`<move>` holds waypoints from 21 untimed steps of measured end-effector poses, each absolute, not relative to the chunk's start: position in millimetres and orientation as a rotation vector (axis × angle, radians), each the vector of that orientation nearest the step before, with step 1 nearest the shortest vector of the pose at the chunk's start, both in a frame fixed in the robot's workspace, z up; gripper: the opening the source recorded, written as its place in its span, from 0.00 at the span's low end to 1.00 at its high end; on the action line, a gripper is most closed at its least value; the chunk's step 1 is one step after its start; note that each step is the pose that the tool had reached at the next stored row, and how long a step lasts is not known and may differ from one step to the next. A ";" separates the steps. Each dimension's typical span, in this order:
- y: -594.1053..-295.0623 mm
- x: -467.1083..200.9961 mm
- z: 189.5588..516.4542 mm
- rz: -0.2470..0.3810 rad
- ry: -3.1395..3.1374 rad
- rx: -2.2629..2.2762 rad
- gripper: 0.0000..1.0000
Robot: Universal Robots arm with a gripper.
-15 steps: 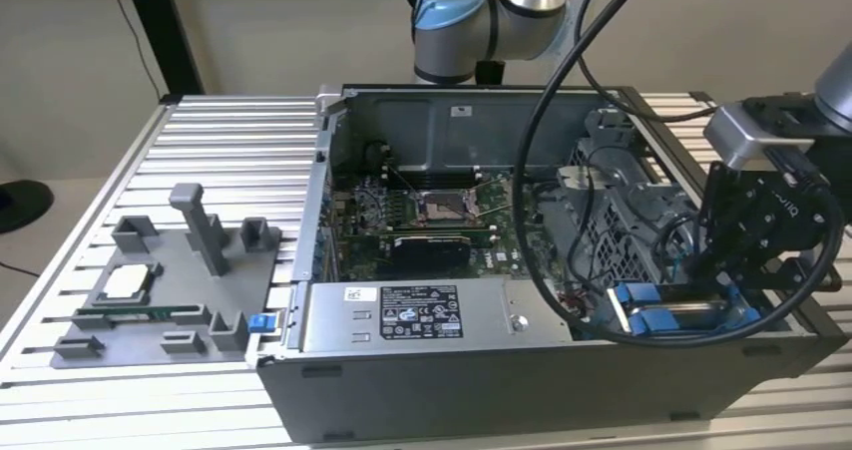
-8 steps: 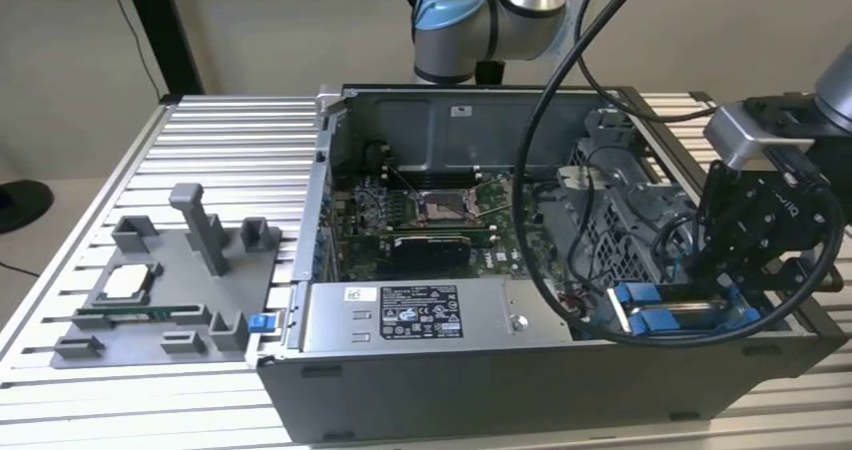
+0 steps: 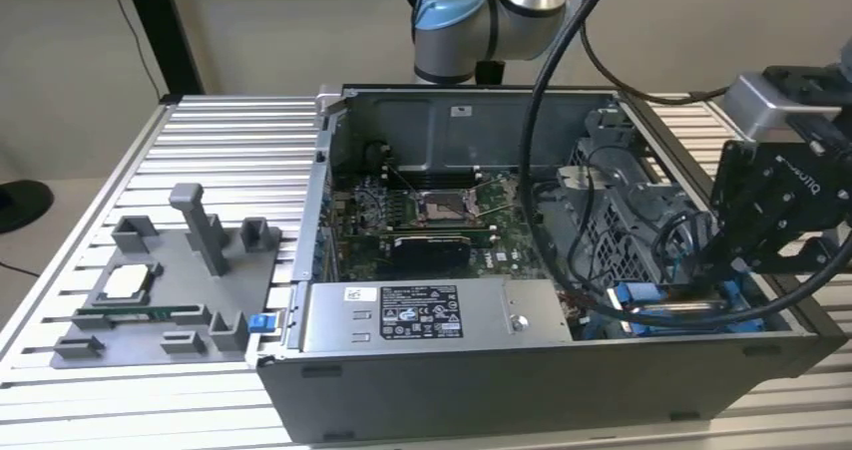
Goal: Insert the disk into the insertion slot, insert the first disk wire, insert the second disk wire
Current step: 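Insert the first disk wire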
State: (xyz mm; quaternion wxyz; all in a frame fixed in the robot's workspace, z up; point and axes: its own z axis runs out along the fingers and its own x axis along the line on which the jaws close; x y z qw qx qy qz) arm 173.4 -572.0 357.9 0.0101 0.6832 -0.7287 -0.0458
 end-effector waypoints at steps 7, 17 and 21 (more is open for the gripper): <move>-572.0 183.6 368.2 -0.145 -2.274 2.131 0.00; -570.6 193.2 368.1 -0.147 -2.272 2.130 0.00; -570.6 193.7 367.2 -0.148 -2.272 2.131 1.00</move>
